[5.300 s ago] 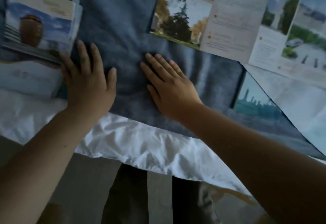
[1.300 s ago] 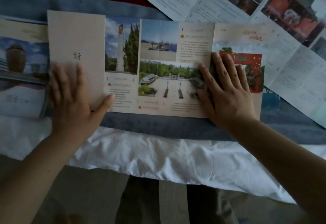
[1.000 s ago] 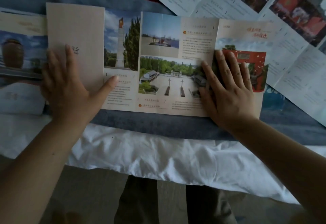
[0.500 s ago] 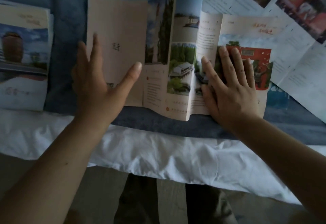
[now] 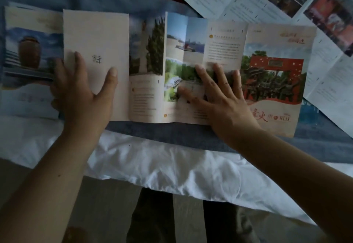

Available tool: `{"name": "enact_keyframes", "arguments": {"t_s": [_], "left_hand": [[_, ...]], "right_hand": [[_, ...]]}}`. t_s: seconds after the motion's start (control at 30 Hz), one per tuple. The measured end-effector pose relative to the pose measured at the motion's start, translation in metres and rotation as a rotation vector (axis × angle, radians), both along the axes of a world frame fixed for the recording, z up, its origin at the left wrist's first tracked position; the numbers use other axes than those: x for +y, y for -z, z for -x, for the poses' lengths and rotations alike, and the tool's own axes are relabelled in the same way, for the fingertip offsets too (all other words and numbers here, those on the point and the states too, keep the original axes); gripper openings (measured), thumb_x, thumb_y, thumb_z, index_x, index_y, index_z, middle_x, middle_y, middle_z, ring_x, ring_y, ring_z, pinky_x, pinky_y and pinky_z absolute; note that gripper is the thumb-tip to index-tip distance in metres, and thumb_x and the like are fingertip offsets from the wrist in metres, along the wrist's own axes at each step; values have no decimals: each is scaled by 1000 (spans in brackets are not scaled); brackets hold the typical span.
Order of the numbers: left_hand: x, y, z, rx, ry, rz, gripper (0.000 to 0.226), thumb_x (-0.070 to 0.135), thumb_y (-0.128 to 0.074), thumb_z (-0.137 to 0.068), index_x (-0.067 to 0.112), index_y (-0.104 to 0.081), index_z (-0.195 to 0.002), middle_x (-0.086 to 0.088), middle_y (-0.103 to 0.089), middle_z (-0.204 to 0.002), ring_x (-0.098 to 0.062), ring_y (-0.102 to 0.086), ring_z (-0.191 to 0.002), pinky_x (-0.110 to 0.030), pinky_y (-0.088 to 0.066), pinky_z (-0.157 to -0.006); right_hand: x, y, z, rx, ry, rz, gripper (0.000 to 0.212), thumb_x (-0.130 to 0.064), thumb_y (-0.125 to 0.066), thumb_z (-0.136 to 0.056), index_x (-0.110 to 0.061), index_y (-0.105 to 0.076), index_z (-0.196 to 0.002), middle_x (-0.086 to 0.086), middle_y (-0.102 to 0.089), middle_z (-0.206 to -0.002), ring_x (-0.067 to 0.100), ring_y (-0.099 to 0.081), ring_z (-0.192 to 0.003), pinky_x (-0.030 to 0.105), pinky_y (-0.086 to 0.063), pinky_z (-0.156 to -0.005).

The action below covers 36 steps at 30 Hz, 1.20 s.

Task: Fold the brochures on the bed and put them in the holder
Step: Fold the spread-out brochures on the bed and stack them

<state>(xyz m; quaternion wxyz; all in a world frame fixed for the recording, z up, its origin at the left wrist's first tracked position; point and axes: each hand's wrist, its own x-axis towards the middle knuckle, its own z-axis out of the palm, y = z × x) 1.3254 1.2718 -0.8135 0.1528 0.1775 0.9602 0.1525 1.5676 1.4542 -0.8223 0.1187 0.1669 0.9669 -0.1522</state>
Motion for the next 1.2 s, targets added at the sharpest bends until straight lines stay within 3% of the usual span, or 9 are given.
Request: {"name": "enact_keyframes", "arguments": {"t_s": [0.2,0.3,0.4,0.5,0.77,0.97,1.1,1.2], "left_hand": [[-8,5,3,-12,78,51,98,93,-24,-83,39,-6,-162,-8,4,-173,-36,-3,-158,-63,-5,-121],[-7,7,1,8,118,65,100,94,-19,-81,38,-4,-163,-13,4,-172,-37,-2,-158,-60,-6,-123],[-7,10,0,-4,127,37,101,93,-19,-83,35,-6,-164,-16,3,-172,-39,0,-158,-58,-6,-125],[-9,9,0,-36,137,-18,104,92,-29,-82,32,-9,-165,-17,2,-172,-39,2,-158,-56,-6,-126],[-3,-3,-6,-104,189,-65,105,86,-51,-80,42,-5,-163,-10,4,-173,-36,7,-158,-58,-4,-123],[10,-12,-13,-121,193,-38,94,67,-52,-80,46,-12,-162,-3,5,-173,-34,1,-158,-63,-6,-122],[22,-23,-21,-123,203,-66,88,57,-51,-80,46,-19,-161,-4,7,-173,-35,-1,-157,-64,-7,-121],[33,-31,-29,-112,249,-104,86,55,-50,-80,43,-22,-161,-7,6,-173,-35,-3,-157,-63,-9,-122]], "right_hand": [[-14,-11,28,-18,118,96,80,-12,-37,-82,-32,-29,-158,5,0,-173,39,13,-156,67,7,-121],[-29,-11,46,13,120,106,69,-29,-27,-96,-37,-11,-163,4,1,-173,36,10,-157,64,5,-124],[-44,-6,65,50,98,54,59,-48,-24,-105,-38,-21,-163,8,-7,-173,41,-1,-157,66,-3,-124],[-62,4,79,52,134,1,57,-52,-27,-106,-39,-24,-162,10,-9,-172,44,-2,-157,64,-3,-124],[-68,14,81,74,173,-34,57,-50,-33,-108,-38,-22,-163,6,-8,-173,38,1,-158,58,-6,-126],[-47,4,65,107,226,123,58,-31,-36,-108,-15,-25,-163,11,-8,-172,28,-1,-159,47,-7,-129],[-18,-5,31,13,311,-161,71,-58,-36,-103,-19,-28,-162,17,-6,-171,35,-1,-159,54,0,-127],[3,-7,1,-66,444,-227,85,-77,-29,-96,-27,-18,-164,19,3,-171,41,5,-157,59,4,-125]]}}
